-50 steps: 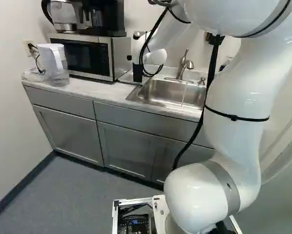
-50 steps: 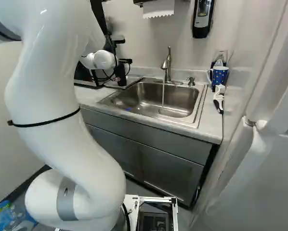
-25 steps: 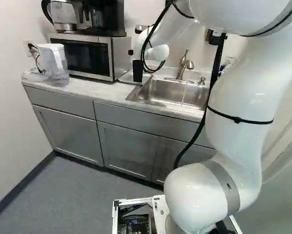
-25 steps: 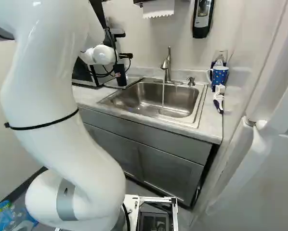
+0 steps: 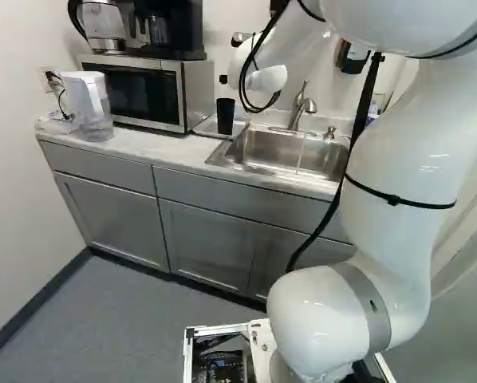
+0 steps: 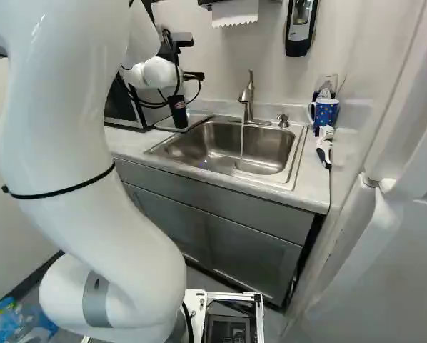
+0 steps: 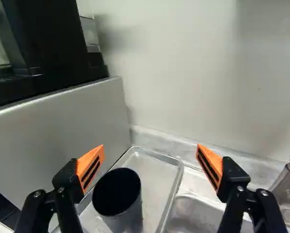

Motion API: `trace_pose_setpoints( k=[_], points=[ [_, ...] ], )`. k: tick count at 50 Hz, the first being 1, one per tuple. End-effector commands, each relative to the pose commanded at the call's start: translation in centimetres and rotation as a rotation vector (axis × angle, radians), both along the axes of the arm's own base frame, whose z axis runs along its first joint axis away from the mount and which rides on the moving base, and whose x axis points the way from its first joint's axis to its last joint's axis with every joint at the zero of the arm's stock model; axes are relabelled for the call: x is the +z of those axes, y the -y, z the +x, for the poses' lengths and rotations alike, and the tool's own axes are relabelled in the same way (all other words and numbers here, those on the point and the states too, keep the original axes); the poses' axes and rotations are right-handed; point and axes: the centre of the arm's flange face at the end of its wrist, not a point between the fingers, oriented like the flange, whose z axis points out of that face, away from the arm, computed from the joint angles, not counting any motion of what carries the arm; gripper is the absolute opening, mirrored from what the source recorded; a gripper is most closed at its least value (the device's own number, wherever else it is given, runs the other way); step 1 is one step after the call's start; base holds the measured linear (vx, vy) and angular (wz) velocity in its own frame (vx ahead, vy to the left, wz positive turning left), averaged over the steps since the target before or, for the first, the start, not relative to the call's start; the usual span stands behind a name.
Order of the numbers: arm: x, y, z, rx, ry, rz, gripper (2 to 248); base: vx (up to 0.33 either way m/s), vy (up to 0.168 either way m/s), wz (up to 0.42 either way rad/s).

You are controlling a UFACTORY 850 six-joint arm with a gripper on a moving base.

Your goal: Rinse the cup and place it in the tray

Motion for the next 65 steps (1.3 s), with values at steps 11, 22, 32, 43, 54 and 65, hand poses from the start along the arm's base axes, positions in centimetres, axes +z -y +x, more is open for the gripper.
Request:
trace_pose_setpoints(
  k=[11, 22, 32, 43, 54, 65],
  points=[
    [0.8, 1.5, -0.2, -0.026, -0.025, -0.001, 247, 0.0, 0.0, 0.0],
    [1.6, 3.2, -0.4, -0.054, -0.05, -0.002, 247, 0.0, 0.0, 0.0],
    [2.4, 4.7, -0.5, -0.081, -0.072, -0.002, 247, 0.0, 0.0, 0.0],
    [3.2, 6.4, -0.3, -0.111, -0.089, -0.001, 247, 0.0, 0.0, 0.0],
    [4.3, 8.1, 0.2, -0.14, -0.077, 0.0, 247, 0.0, 0.0, 0.0],
    [5.1, 9.9, 0.8, -0.168, -0.062, 0.001, 247, 0.0, 0.0, 0.0]
  ],
)
